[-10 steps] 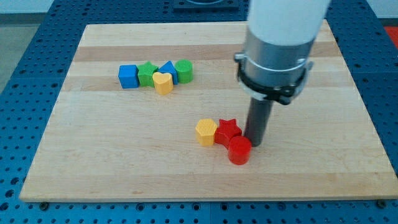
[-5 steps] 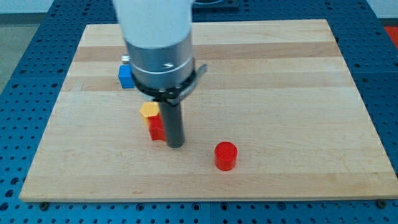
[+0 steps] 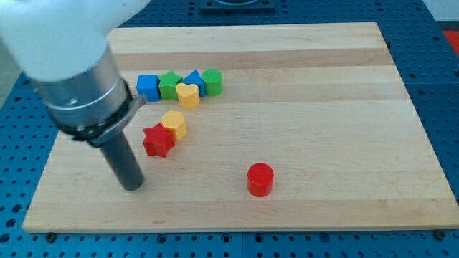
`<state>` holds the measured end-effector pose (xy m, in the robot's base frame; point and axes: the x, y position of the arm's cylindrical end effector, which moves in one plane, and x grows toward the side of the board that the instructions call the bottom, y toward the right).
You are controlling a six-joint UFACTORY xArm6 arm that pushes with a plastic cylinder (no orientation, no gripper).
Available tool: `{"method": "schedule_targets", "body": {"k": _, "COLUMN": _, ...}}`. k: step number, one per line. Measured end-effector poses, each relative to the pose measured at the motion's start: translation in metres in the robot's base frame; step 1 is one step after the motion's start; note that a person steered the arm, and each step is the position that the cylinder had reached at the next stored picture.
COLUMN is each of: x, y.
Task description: Move the red star along with the yellow hexagon close to the bottom of the heart
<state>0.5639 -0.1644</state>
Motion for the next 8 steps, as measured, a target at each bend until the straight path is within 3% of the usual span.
{"method": "schedule_targets", "body": {"k": 3, "x": -0.047, "y": 0.004}}
{"method": "schedule_targets", "body": {"k": 4, "x": -0.057, "y": 0.032}}
{"method": "schedule_targets", "body": {"k": 8, "x": -0.060, "y": 0.054}}
